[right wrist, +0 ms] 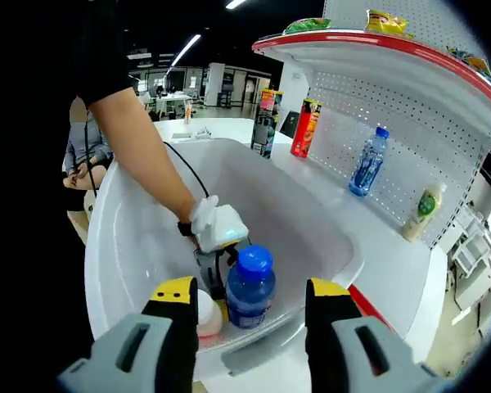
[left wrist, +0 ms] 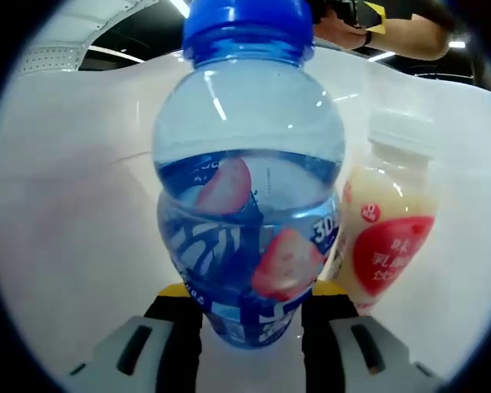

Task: Place the items from the shopping basket onto the snack and drink counter

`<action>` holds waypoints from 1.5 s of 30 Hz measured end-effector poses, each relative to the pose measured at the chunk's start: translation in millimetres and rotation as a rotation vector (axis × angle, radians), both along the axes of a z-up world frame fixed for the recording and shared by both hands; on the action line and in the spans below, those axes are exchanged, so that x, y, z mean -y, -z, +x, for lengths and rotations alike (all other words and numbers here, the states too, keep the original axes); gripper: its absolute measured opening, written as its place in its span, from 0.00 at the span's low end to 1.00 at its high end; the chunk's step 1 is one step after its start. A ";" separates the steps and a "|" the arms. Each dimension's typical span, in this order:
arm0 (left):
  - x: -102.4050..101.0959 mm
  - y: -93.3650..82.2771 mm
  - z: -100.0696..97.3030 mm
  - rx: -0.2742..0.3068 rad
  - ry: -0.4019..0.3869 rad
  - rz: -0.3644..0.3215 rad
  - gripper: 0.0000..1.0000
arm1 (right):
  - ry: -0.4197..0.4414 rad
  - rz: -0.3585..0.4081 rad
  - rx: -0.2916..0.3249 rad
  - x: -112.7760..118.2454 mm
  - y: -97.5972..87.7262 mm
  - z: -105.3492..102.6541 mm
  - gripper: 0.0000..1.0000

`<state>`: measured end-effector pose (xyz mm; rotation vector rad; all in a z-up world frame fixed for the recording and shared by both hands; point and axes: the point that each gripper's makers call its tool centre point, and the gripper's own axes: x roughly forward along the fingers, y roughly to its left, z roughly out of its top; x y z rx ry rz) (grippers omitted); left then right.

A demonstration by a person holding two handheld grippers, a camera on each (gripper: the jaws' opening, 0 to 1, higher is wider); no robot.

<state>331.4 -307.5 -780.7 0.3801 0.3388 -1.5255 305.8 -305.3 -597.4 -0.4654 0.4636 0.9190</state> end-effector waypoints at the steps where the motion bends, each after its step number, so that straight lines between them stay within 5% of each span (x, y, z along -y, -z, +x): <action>1: -0.2 0.1 -0.1 0.000 0.000 0.001 0.48 | -0.007 0.001 -0.001 -1.9 1.4 2.0 0.51; 18: 0.6 0.0 -0.2 0.003 0.014 -0.013 0.48 | -0.083 -0.008 -0.011 -23.1 30.1 30.1 0.47; 26: 0.0 0.3 -0.3 0.004 0.019 -0.011 0.48 | -0.166 -0.057 -0.025 -32.1 43.9 28.2 0.37; 38: 0.3 0.3 -0.5 0.013 0.028 -0.013 0.48 | -0.198 -0.047 -0.056 -39.3 50.9 31.4 0.38; 45: 0.6 0.3 -0.3 0.011 0.028 -0.019 0.48 | -0.202 -0.043 -0.074 -43.0 54.0 35.6 0.29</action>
